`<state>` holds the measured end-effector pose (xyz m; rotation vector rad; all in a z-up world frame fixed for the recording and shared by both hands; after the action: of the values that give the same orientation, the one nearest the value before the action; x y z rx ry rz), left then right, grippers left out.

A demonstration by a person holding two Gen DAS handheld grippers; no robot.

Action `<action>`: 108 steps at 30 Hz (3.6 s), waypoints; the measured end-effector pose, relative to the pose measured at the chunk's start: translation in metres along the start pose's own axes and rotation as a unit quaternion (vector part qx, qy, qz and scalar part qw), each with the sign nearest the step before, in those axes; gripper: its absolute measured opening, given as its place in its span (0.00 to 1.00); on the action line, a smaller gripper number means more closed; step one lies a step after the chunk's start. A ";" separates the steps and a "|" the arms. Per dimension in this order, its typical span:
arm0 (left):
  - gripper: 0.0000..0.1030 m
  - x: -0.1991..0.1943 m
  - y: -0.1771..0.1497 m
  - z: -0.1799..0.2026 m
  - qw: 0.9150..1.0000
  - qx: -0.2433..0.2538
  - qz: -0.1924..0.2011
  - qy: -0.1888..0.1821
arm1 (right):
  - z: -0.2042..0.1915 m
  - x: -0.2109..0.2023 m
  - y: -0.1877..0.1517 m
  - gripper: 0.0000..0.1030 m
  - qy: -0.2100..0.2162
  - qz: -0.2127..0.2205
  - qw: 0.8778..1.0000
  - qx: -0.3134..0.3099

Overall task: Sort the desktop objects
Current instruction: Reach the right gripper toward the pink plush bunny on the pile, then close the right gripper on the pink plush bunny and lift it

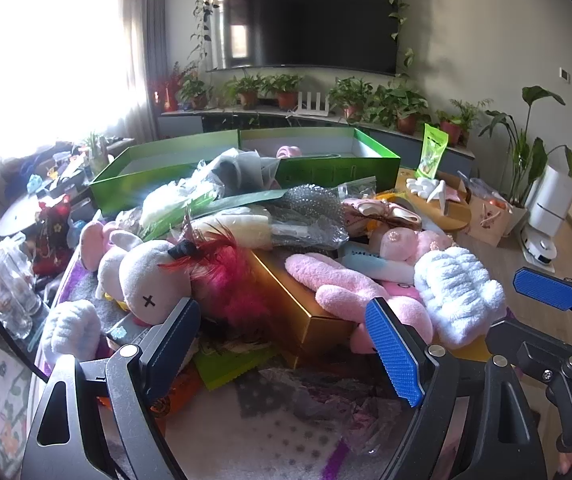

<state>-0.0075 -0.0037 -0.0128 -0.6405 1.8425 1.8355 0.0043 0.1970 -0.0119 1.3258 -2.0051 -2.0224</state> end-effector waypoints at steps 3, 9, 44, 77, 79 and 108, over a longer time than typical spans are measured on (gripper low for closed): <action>0.83 0.002 -0.001 -0.003 1.000 -0.007 -0.003 0.002 | -0.002 0.000 0.000 0.73 0.002 -0.001 1.000 -0.002; 0.83 0.003 -0.001 -0.004 1.000 -0.008 -0.005 0.002 | -0.006 0.003 -0.002 0.73 -0.001 -0.005 1.000 -0.013; 0.83 0.011 -0.001 -0.027 0.999 -0.033 -0.012 0.015 | -0.036 0.041 -0.006 0.45 0.021 -0.056 0.996 -0.067; 0.83 0.023 0.027 -0.005 1.000 0.002 0.009 -0.013 | 0.000 0.025 0.018 0.20 0.045 -0.026 0.998 -0.044; 0.83 0.022 0.028 -0.012 1.000 -0.010 0.011 -0.009 | -0.018 0.023 0.009 0.33 0.060 -0.031 0.994 -0.080; 0.83 0.013 0.020 0.020 0.991 0.041 0.018 -0.127 | 0.050 0.024 0.032 0.25 0.135 -0.079 0.985 0.076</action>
<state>-0.0298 0.0159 -0.0052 -0.3285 1.7593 1.7628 -0.0556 0.2192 -0.0071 1.7346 -2.0187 -1.6568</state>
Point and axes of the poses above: each gripper's, at about its wrist camera, not at the fingertips, and x roughly the way its jaws point, z to its right, y to its top, the point moved 1 cm from there along x, roughly the way its jaws point, and after that the axes turned 1 degree about x, right-handed, at the moved point
